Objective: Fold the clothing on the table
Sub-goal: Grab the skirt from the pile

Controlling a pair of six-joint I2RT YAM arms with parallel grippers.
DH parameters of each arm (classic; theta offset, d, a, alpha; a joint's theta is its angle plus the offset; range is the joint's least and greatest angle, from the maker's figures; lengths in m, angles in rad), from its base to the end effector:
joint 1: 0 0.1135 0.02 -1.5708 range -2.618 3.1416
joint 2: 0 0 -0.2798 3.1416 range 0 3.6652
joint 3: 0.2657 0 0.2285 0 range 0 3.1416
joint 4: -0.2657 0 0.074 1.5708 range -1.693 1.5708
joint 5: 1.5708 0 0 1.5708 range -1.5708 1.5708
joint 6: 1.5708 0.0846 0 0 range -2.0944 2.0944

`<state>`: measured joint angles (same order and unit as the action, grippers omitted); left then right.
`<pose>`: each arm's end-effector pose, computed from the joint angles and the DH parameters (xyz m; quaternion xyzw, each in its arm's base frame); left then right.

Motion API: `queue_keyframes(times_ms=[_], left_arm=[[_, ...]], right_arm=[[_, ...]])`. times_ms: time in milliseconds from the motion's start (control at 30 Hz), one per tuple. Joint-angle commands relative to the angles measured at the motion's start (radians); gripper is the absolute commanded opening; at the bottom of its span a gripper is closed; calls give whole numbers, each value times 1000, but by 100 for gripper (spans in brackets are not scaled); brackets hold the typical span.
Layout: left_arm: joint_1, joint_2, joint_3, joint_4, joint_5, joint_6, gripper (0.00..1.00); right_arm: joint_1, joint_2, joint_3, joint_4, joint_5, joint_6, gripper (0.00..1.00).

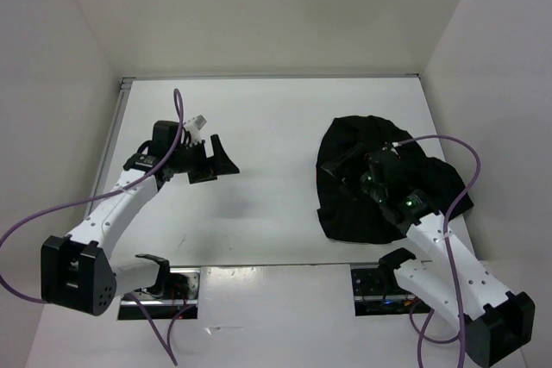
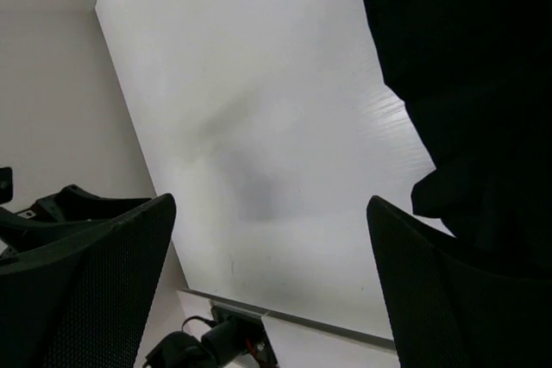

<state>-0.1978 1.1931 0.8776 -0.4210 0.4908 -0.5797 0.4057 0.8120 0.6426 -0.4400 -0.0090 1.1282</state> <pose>0.2423 -0.0892 0.2624 -0.0717 0.8894 -0.3545 0.2795 0.1697 0.0737 0.2477 0.3114 0.8302 0.3237 0.3302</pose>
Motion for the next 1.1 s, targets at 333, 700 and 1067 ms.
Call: queue_keyframes(times_ms=[333, 700, 1067], left_arm=[[6, -24, 87, -27, -113, 53, 99], [6, -79, 34, -18, -75, 44, 99], [6, -56, 34, -9, -75, 44, 99]], right_arm=[[-47, 703, 576, -290, 355, -533, 86], [-65, 1039, 908, -385, 532, -657, 61], [-165, 1147, 1025, -467, 630, -700, 56]])
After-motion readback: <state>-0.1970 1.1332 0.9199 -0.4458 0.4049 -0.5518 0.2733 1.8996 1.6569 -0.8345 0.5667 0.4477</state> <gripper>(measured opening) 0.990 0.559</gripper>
